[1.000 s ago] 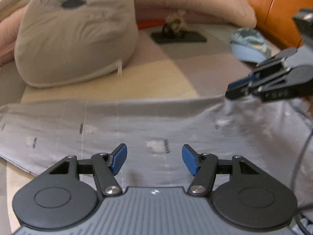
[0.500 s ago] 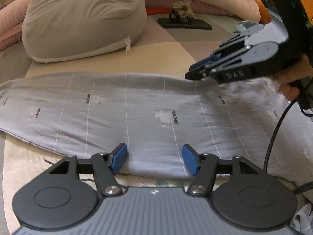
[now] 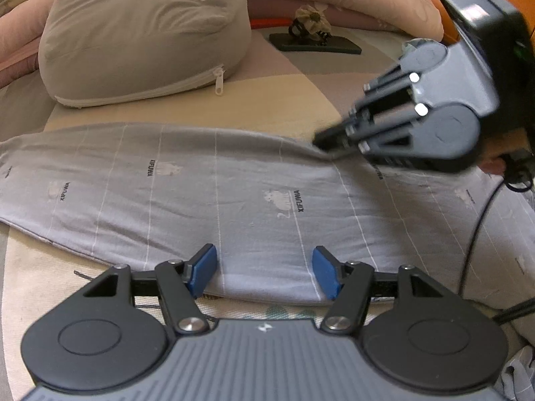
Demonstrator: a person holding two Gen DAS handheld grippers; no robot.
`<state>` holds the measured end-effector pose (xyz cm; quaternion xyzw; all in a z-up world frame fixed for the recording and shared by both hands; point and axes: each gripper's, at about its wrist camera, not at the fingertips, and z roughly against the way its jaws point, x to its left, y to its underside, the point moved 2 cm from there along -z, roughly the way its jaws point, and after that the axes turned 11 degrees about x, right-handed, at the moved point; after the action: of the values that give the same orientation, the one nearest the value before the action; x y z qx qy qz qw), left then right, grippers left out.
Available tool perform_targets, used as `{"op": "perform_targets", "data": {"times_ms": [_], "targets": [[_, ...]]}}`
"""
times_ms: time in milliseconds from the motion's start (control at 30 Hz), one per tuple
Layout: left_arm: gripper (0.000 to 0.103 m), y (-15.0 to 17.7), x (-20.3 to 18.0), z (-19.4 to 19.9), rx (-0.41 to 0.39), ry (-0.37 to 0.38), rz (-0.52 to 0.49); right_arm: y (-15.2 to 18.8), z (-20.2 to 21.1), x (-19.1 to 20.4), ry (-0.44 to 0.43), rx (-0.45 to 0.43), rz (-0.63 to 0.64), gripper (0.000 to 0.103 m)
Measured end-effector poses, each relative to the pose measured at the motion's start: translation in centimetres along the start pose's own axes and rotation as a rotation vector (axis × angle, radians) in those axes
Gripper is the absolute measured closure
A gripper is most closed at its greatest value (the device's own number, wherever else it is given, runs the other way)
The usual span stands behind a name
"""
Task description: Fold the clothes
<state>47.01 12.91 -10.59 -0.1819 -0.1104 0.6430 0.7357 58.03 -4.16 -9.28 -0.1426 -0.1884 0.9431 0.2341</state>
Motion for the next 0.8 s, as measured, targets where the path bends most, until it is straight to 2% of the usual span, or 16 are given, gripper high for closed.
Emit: {"op": "perform_targets", "data": {"times_ms": [100, 167, 233, 300, 333, 400, 467, 733, 800], "targets": [[0.039, 0.1, 0.0, 0.1, 0.008, 0.001, -0.002, -0.5, -0.1, -1.3, 0.099, -0.013, -0.069, 0.102], [0.040, 0.0, 0.1, 0.3, 0.021, 0.009, 0.000, -0.5, 0.5, -2.2, 0.071, -0.011, -0.115, 0.100], [0.040, -0.3, 0.5, 0.5, 0.028, 0.015, 0.005, -0.1, 1.5, -3.0, 0.037, -0.020, -0.151, 0.088], [0.040, -1.3, 0.6, -0.1, 0.028, 0.009, 0.001, 1.3, 2.9, -3.2, 0.040, 0.000, -0.175, 0.072], [0.040, -1.9, 0.7, -0.4, 0.027, 0.007, -0.001, 2.0, 3.6, -3.3, 0.042, 0.011, -0.187, 0.069], [0.040, -2.9, 0.8, -1.0, 0.027, 0.001, -0.005, 3.5, 5.1, -3.6, 0.047, 0.032, -0.211, 0.051], [0.040, -4.0, 1.0, -1.6, 0.026, -0.004, -0.008, 5.7, 6.3, -3.7, 0.046, 0.072, -0.274, 0.042], [0.039, -8.3, 1.5, -3.9, 0.023, -0.025, -0.024, 12.4, 7.0, -2.1, -0.014, 0.191, -0.516, 0.034], [0.038, -8.4, 2.9, -3.7, 0.016, -0.057, 0.036, 13.3, 6.8, -1.8, -0.023, 0.203, -0.550, 0.029]]}}
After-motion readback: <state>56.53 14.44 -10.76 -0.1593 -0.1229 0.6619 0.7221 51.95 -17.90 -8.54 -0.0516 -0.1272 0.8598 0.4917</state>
